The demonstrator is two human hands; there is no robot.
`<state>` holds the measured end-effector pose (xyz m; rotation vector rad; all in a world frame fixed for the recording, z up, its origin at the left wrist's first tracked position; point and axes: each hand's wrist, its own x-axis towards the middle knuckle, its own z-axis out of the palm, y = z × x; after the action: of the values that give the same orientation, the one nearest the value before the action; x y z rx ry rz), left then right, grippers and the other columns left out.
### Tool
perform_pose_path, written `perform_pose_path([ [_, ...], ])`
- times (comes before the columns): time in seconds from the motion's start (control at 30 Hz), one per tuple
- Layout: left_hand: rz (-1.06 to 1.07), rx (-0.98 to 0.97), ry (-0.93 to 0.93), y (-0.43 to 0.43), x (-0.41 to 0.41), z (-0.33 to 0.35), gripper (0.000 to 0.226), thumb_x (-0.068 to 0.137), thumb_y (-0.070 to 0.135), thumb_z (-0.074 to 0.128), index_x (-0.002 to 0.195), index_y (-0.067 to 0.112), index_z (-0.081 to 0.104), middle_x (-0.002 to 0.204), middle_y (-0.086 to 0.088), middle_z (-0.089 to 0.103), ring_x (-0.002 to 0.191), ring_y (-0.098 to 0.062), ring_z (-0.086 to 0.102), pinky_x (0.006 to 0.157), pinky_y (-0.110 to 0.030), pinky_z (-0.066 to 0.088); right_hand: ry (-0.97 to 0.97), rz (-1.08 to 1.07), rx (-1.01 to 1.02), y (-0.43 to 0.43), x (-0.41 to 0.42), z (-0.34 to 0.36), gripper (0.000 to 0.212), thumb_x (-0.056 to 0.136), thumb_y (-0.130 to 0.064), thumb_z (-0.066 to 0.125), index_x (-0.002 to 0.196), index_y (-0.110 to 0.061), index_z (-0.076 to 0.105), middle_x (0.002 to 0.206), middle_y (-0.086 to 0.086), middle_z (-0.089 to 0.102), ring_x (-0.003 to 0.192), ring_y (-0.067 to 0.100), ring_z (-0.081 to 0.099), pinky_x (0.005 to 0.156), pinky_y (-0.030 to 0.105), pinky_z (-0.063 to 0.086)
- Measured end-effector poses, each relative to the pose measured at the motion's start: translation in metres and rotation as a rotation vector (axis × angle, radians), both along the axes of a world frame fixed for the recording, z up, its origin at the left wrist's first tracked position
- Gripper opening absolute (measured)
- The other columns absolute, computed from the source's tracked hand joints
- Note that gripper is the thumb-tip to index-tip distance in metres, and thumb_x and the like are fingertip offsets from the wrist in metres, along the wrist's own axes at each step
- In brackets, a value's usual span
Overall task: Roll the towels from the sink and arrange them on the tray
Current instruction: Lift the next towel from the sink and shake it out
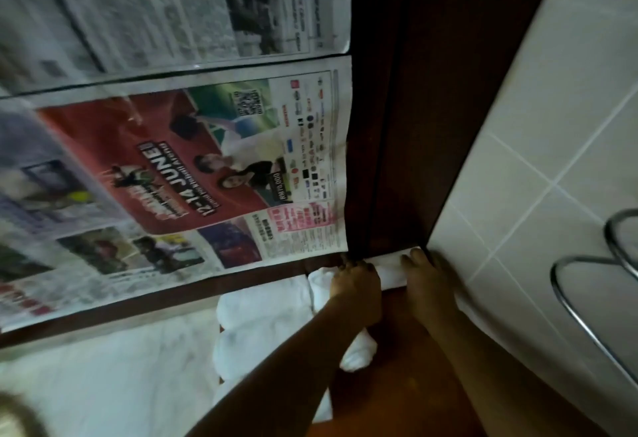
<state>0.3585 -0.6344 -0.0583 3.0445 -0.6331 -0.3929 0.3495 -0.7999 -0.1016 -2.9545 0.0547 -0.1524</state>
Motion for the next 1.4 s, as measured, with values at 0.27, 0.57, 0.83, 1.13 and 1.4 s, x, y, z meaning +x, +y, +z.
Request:
perform_pose_path([
  [0.27,-0.115,-0.26,-0.061,0.128,-0.05,0.064,0.054,0.095,0.038,0.061,0.144,0.015,0.055,0.149,-0.005,0.053,0.14,-0.024,0.047,0.115,-0.04,0.039,-0.117,0.104,0.162,0.083,-0.031,0.066,0.047,0.074,-0.011,0.079,0.12,-0.01,0.069,0.12,0.014,0.066,0.101,0.038,0.065,0.081,0.042,0.054],
  [0.57,0.343,-0.202,0.02,0.44,-0.193,0.141,0.033,0.099,0.04,0.058,0.127,0.028,0.07,0.13,0.003,0.069,0.12,-0.018,0.064,0.105,-0.028,0.046,-0.204,0.644,0.166,0.326,-0.098,0.098,0.041,0.071,-0.009,0.053,0.105,-0.007,0.075,0.103,0.013,0.07,0.092,0.039,0.066,0.074,0.042,0.06],
  [0.83,0.665,-0.085,0.144,0.693,-0.361,0.075,0.038,0.095,0.044,0.059,0.123,0.021,0.071,0.125,-0.001,0.07,0.115,-0.023,0.064,0.097,-0.028,0.046,0.439,0.877,0.05,0.587,-0.197,0.09,0.036,0.084,-0.036,0.049,0.113,-0.024,0.067,0.11,0.003,0.066,0.092,0.023,0.063,0.079,0.036,0.056],
  [1.13,0.618,-0.231,0.346,0.719,-0.427,-0.032,0.08,0.089,0.066,0.057,0.157,0.038,0.025,0.154,-0.005,0.04,0.136,-0.033,0.044,0.108,-0.045,0.042,0.701,0.77,0.043,0.681,-0.304,0.008,0.013,0.068,-0.038,0.06,0.069,-0.027,0.052,0.085,0.0,0.071,0.086,0.02,0.07,0.07,0.026,0.052],
  [1.4,0.548,-0.177,0.216,0.698,-0.426,-0.037,0.056,0.094,0.059,0.049,0.137,0.024,0.047,0.135,-0.008,0.048,0.121,-0.033,0.053,0.092,-0.045,0.049,0.509,0.616,0.331,0.659,-0.293,0.034,0.041,0.078,-0.031,0.046,0.114,-0.021,0.064,0.121,0.004,0.062,0.11,0.023,0.06,0.091,0.03,0.046],
])
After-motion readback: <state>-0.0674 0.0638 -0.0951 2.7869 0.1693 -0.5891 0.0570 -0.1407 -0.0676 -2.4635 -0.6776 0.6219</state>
